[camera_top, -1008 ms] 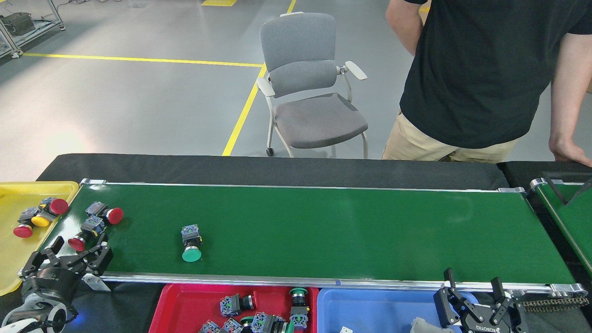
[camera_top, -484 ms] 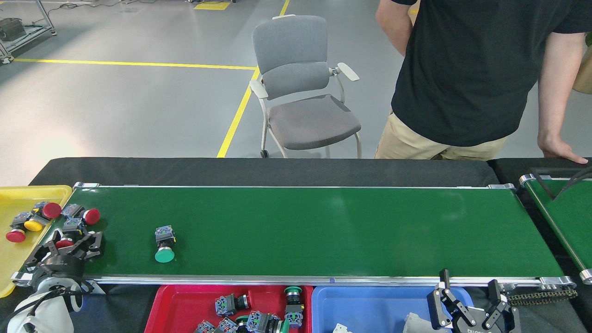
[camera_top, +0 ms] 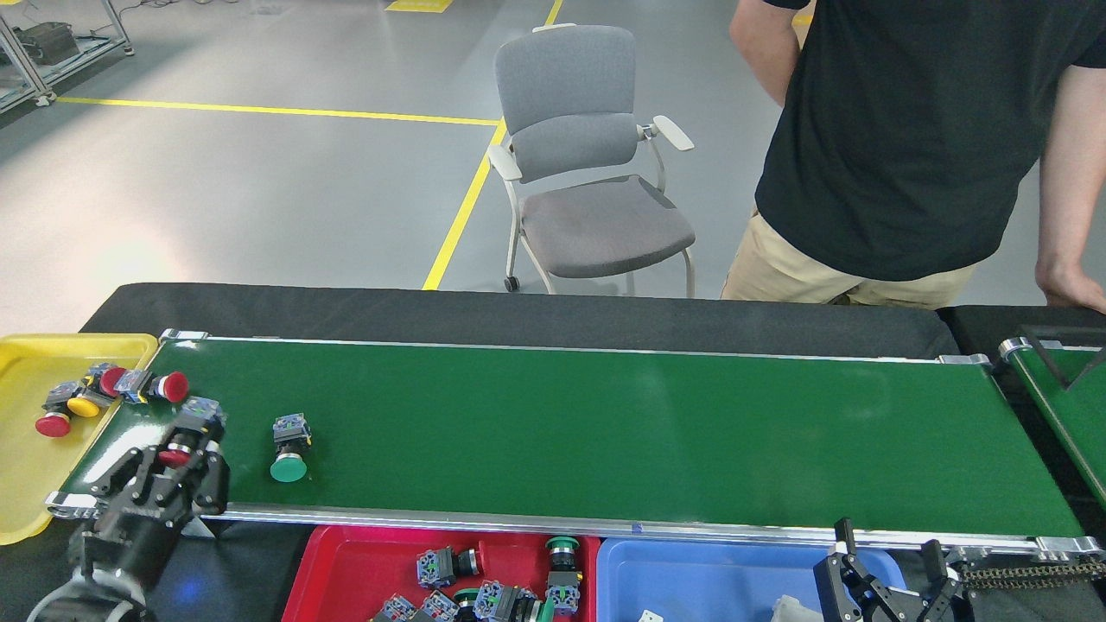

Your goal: Pick switch part from conveyor to tray

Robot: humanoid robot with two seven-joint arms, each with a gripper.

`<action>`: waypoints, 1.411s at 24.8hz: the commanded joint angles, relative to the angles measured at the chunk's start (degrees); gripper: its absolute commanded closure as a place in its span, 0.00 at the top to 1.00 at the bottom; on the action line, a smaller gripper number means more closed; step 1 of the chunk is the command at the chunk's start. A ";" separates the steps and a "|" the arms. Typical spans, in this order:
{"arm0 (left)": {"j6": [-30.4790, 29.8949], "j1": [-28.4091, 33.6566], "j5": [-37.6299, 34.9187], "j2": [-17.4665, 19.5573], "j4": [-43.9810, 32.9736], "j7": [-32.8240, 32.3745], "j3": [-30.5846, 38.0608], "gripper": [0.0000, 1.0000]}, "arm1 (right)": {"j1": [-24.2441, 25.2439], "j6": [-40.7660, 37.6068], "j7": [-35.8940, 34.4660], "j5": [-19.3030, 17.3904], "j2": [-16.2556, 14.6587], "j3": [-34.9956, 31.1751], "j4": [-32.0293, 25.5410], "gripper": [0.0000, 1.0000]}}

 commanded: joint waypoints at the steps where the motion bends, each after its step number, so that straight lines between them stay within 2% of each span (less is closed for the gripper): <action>1: -6.59 5.46 0.24 -1.54 -8.69 -1.55 -0.42 0.18 | -0.27 0.23 0.00 -0.12 -0.36 -0.05 -0.64 0.99; 2: -8.61 7.93 0.24 -2.59 -11.77 -1.91 -0.77 0.28 | -0.27 0.23 0.00 -0.12 -0.36 -0.05 -0.64 0.99; 4: -10.63 11.44 -0.20 -5.58 -15.64 -4.36 -1.65 0.69 | -0.18 0.14 0.00 -0.12 -0.45 -0.05 -0.64 0.99; 5: -10.90 12.15 -0.29 -6.72 -16.34 -5.60 -2.36 0.83 | -0.18 0.14 0.00 -0.12 -0.54 -0.05 -0.64 0.99; 7: -10.81 12.58 -0.73 -8.57 -16.69 -6.65 -4.38 0.97 | -0.09 0.05 0.00 -0.12 -0.36 -0.05 -0.82 0.99; 8: -10.81 12.58 -0.73 -8.75 -16.69 -6.65 -4.29 1.00 | -0.01 0.05 0.00 -0.12 -0.36 -0.05 -0.82 0.99; 12: -10.28 11.79 -0.64 -8.75 -16.25 -6.65 -2.88 1.00 | -0.09 -0.03 0.00 -0.12 -0.10 -0.05 -0.82 0.99; 14: -8.61 11.35 -0.55 -8.83 -15.99 -6.65 1.07 1.00 | -0.36 -0.03 0.00 -0.12 -0.10 -0.05 -0.64 0.99; 16: -1.50 9.34 -0.90 -9.71 -14.32 -6.74 5.55 1.00 | -0.71 -0.03 0.00 -0.12 -0.10 -0.05 -0.38 0.99; 18: 6.68 7.05 -2.04 -9.10 -10.19 -6.83 6.70 1.00 | -1.06 -0.03 0.00 -0.12 0.08 -0.05 -0.38 0.99; 20: 10.55 5.29 -3.19 -8.48 -5.71 -6.83 7.22 1.00 | -1.59 -0.03 0.00 -0.12 -0.19 -0.05 -0.38 0.99; 23: 11.08 2.92 -3.19 -6.99 -1.58 -6.83 9.86 1.00 | -1.59 -0.03 0.00 -0.21 -0.45 -0.05 -0.47 0.99; 29: 11.52 -2.44 -3.45 -5.67 2.73 -7.00 10.04 1.00 | -1.94 -0.03 0.00 -0.83 -0.27 -0.05 -0.73 0.99; 35: 11.43 -11.41 -3.36 1.01 15.74 -7.09 9.25 1.00 | -2.56 -0.12 0.00 -1.00 -0.01 -0.05 -0.73 0.99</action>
